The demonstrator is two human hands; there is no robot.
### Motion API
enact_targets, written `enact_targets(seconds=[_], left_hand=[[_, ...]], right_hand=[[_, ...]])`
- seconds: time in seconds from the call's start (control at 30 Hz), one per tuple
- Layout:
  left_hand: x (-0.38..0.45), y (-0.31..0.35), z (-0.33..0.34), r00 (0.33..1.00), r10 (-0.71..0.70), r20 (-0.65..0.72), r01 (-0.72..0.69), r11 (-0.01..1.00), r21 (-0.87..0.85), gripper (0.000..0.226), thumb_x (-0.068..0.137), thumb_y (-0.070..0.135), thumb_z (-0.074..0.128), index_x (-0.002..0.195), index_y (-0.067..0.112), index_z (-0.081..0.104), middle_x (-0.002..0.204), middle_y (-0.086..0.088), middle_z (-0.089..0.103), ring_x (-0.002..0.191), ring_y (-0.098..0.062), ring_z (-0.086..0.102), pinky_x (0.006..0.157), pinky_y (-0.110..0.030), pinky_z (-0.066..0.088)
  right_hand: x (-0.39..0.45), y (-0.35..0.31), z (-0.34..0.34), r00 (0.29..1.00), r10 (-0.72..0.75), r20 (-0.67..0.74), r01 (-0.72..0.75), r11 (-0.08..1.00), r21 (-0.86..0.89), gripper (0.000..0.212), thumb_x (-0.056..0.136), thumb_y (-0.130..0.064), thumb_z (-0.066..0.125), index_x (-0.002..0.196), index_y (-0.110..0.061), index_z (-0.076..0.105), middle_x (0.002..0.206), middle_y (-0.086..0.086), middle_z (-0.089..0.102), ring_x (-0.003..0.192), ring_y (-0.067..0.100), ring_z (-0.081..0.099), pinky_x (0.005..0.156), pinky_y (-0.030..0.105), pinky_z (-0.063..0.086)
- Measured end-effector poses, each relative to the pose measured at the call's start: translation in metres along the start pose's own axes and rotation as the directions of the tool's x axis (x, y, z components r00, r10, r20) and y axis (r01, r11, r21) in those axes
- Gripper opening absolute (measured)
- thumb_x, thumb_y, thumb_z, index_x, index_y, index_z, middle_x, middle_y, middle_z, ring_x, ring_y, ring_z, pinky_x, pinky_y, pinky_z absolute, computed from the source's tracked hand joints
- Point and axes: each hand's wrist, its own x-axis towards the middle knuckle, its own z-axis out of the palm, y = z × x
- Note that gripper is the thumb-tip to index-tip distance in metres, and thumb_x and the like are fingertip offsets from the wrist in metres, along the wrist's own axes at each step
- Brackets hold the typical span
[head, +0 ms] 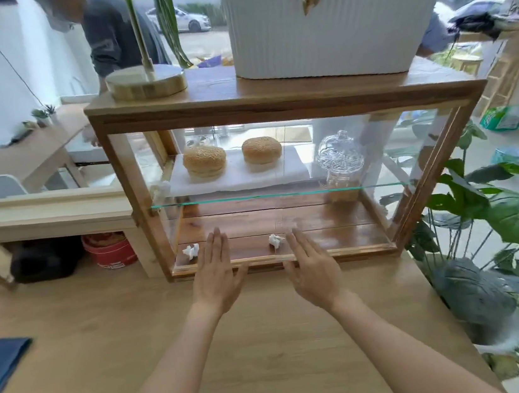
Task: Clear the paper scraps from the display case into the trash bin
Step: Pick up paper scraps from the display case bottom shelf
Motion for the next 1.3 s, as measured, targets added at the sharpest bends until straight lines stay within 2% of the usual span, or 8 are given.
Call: enact_targets(seconds=[0.07,0.17,0.27,0.63,0.87,1.03,1.17,1.3], left_hand=[[-0.004,-0.019,-0.005,0.994,-0.073,0.079,0.072,0.997,0.011,0.087,0.089,0.063,0.004,0.152,0.003,-0.002,0.16,-0.011,-0.01,0.149,-0.021,-0.01,0.12,-0.033,-0.009],[-0.009,-0.04,-0.015,0.982,-0.13,0.138,0.122,0.991,0.061,0.076,0.099,0.053,0.021,0.152,0.004,-0.002,0.161,-0.011,-0.008,0.149,-0.021,-0.01,0.122,-0.035,-0.003],[-0.01,-0.052,-0.024,0.976,-0.137,0.17,0.129,0.99,0.057,0.072,0.1,0.048,0.023,0.152,0.004,0.0,0.161,-0.011,-0.007,0.149,-0.02,-0.009,0.122,-0.034,0.0],[0.019,-0.069,-0.01,0.957,-0.106,0.272,0.103,0.994,0.028,0.069,0.102,0.042,0.024,0.151,0.0,-0.001,0.16,-0.016,-0.01,0.149,-0.024,-0.01,0.122,-0.032,-0.002],[0.056,-0.076,0.014,0.942,-0.125,0.312,0.137,0.99,-0.016,0.063,0.103,0.028,0.03,0.149,-0.005,0.004,0.159,-0.023,-0.002,0.149,-0.031,-0.002,0.123,-0.037,0.005],[0.068,-0.077,0.023,0.924,-0.193,0.33,0.213,0.977,-0.025,0.056,0.098,0.008,0.041,0.146,-0.008,0.018,0.155,-0.027,0.016,0.144,-0.036,0.019,0.12,-0.038,0.021],[0.069,-0.075,0.028,0.946,-0.222,0.237,0.235,0.971,-0.03,0.042,0.091,-0.011,0.036,0.132,-0.006,0.041,0.141,-0.025,0.041,0.128,-0.035,0.044,0.104,-0.041,0.043],[0.069,-0.072,0.026,0.963,-0.229,0.142,0.236,0.971,-0.03,0.036,0.088,-0.016,0.033,0.11,-0.003,0.058,0.112,-0.018,0.062,0.106,-0.033,0.061,0.084,-0.038,0.051]], right_hand=[[0.009,-0.024,0.007,0.998,-0.039,0.05,0.038,0.999,0.027,0.06,0.09,-0.039,0.035,0.135,-0.002,0.051,0.137,0.015,0.055,0.128,0.031,0.053,0.105,0.038,0.043],[0.022,-0.058,0.011,0.987,-0.106,0.123,0.103,0.994,0.032,0.065,0.094,-0.043,0.026,0.145,-0.004,0.035,0.15,0.013,0.04,0.141,0.029,0.035,0.116,0.038,0.026],[0.036,-0.073,0.017,0.982,-0.073,0.174,0.066,0.997,0.047,0.06,0.1,-0.037,0.035,0.15,-0.008,0.022,0.157,0.009,0.025,0.147,0.022,0.019,0.118,0.037,0.017],[0.083,-0.077,0.044,0.932,0.153,0.329,-0.157,0.987,-0.013,0.059,0.1,-0.029,0.037,0.15,-0.003,0.018,0.159,0.014,0.013,0.148,0.026,0.011,0.118,0.039,0.013],[0.114,-0.068,0.071,0.874,0.354,0.332,-0.328,0.935,-0.135,0.056,0.091,-0.01,0.051,0.141,0.002,0.03,0.149,0.021,0.027,0.139,0.033,0.025,0.111,0.041,0.03],[0.134,-0.067,0.082,0.778,0.512,0.365,-0.45,0.859,-0.244,0.044,0.095,-0.001,0.039,0.139,0.005,0.037,0.146,0.031,0.029,0.138,0.041,0.027,0.112,0.046,0.033],[0.145,-0.061,0.098,0.721,0.558,0.411,-0.465,0.829,-0.31,0.044,0.092,0.002,0.037,0.135,-0.001,0.048,0.14,0.032,0.041,0.13,0.047,0.037,0.104,0.052,0.04],[0.144,-0.061,0.093,0.757,0.514,0.404,-0.451,0.858,-0.247,0.044,0.089,0.009,0.041,0.129,-0.001,0.055,0.132,0.026,0.052,0.122,0.045,0.05,0.096,0.049,0.049]])
